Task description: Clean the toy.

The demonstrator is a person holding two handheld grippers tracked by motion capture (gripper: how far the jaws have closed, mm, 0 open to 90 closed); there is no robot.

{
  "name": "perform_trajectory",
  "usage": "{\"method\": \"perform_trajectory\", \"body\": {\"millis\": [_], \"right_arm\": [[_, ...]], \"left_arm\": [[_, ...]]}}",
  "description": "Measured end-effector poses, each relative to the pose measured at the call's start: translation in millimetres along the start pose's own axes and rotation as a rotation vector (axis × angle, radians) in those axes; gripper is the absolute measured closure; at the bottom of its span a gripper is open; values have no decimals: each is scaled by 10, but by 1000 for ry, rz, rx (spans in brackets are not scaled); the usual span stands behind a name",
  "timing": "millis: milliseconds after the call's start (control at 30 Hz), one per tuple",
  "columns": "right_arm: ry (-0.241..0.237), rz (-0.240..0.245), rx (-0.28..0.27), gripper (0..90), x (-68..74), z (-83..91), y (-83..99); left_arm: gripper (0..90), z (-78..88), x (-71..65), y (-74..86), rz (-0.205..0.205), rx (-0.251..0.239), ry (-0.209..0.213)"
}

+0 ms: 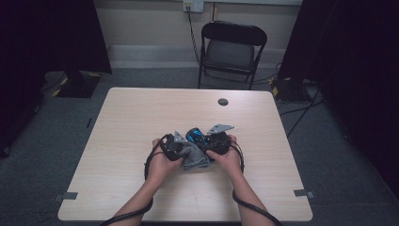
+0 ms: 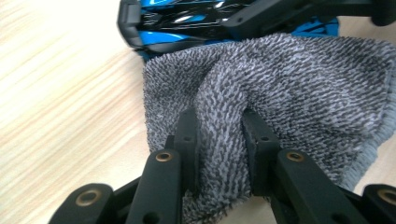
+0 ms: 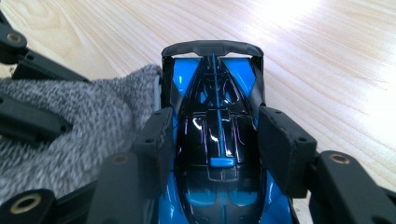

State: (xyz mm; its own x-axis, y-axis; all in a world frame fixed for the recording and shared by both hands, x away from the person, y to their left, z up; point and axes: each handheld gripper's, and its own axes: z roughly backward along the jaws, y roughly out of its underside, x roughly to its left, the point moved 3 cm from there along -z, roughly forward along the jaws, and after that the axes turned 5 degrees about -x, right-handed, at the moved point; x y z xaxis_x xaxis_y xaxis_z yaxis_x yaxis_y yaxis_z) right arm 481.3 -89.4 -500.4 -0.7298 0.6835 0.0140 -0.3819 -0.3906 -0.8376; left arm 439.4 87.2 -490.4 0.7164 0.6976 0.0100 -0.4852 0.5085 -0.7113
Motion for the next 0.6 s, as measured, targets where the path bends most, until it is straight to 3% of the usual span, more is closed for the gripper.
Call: {"method": "perform_trajectory", "body": {"millis": [600], "right_arm": [[1, 3, 1, 462, 2, 2, 2]], "left_arm": [[711, 17, 194, 3, 48, 0, -46]]}}
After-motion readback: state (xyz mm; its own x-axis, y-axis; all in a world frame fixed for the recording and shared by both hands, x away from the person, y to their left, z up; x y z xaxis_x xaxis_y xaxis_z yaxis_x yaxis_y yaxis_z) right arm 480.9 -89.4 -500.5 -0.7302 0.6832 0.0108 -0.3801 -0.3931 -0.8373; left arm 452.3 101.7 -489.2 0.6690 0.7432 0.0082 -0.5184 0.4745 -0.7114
